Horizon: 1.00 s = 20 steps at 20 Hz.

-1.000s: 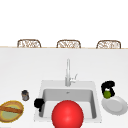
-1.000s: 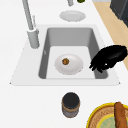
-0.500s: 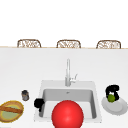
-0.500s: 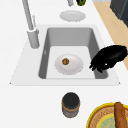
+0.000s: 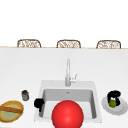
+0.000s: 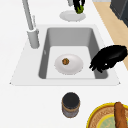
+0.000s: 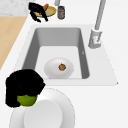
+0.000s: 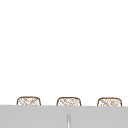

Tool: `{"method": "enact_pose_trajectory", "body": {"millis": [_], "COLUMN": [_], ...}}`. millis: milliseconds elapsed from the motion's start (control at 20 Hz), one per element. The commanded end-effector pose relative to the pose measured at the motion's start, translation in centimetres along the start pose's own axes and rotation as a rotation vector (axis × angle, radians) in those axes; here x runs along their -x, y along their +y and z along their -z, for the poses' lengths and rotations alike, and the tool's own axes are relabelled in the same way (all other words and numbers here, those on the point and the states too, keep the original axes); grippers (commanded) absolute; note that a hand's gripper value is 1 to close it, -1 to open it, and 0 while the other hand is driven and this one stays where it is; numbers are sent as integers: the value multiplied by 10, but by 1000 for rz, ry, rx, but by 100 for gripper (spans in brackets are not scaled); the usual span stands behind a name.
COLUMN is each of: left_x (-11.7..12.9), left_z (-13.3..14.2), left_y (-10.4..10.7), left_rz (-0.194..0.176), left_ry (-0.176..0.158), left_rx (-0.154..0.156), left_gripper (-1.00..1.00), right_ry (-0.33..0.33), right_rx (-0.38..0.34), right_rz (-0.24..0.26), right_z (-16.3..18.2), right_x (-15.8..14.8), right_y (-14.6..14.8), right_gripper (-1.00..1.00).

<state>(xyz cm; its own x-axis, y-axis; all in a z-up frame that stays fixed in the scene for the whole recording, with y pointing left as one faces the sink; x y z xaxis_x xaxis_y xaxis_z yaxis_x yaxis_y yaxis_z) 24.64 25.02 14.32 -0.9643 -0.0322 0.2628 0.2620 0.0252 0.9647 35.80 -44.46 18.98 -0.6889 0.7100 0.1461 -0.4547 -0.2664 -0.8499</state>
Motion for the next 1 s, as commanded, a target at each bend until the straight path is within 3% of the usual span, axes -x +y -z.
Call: {"method": "enact_pose_trajectory", "body": {"millis": [0,300,350,500,700,950], "left_x": [0,0,0,0,0,0], "left_z": [0,0,0,0,0,0], "left_y": [0,0,0,0,0,0], "left_rz": [0,0,0,0,0,0], "left_ry": [0,0,0,0,0,0], "left_rx": [0,0,0,0,0,0], "left_gripper": [0,0,0,0,0,0], "right_ry": [-31,-20,5,106,121,132], "right_rx": [14,18,39,57,63,63], "right_rz": [-5,6,-1,73,132,148], "right_z": [8,19,16,20,20,21], "right_x": [16,41,42,44,43,42], "right_y": [20,43,44,52,47,49], "right_gripper": [100,100,100,100,100,100]}}
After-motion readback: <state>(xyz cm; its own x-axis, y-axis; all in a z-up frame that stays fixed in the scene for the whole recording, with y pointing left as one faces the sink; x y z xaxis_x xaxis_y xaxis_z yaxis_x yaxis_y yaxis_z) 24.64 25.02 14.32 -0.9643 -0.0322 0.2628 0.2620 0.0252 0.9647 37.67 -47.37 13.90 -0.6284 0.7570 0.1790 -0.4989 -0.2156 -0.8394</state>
